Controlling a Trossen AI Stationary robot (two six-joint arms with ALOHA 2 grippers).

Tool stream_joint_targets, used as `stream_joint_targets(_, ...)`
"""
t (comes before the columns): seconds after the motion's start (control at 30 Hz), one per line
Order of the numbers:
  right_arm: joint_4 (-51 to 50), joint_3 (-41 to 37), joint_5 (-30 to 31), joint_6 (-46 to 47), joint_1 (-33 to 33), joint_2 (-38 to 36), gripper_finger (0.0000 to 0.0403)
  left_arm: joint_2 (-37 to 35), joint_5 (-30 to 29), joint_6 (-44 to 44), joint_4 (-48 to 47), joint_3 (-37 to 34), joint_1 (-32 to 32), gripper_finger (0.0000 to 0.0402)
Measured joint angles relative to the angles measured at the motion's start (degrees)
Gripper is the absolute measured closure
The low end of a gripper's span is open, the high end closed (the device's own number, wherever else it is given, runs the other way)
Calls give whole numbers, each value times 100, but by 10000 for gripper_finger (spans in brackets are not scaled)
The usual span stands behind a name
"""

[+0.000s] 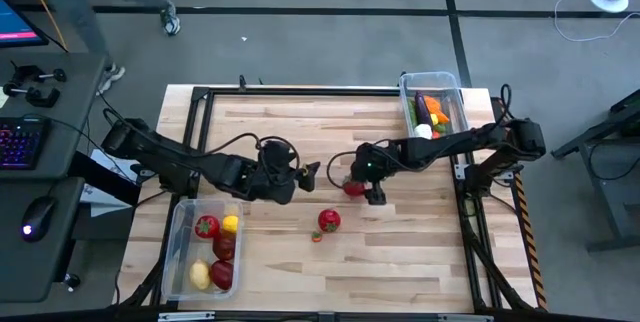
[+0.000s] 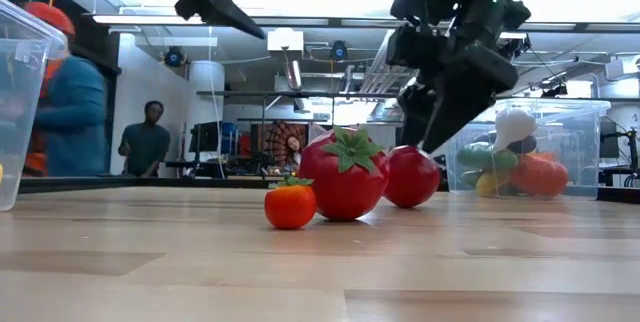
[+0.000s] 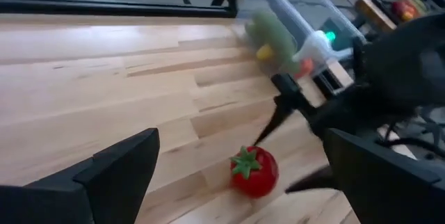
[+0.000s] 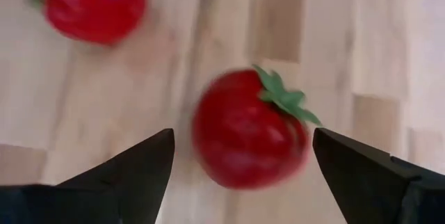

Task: Sort produce into baskets
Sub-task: Put the top red tomato into the bottom transparent bin

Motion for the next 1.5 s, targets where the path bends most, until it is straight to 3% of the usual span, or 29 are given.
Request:
stream_joint_targets(0.6, 888, 6, -60, -156, 28, 953, 66, 28, -534, -378, 93, -19, 22, 9)
stream_joint_targets(0.9, 809, 12, 309, -156, 26, 992, 87, 28, -558, -374, 88, -19, 22, 9)
stream_joint_targets(1.03, 499, -25, 370, -175, -36, 705, 122, 28, -613, -334, 88, -19, 22, 9)
stream_joint_targets(1.33, 913, -7, 268, 301, -285, -972, 125, -164, -980, -122, 302, -19, 103, 9)
stream_joint_targets(1.43, 1414, -1, -24, 931, -252, -1258, 125, -406, -920, 593, 966, -19, 181, 9)
stream_joint_targets(1.5, 1780, -1, -97, 1259, -70, -1256, 125, -617, -574, 1454, 1516, -19, 218, 9)
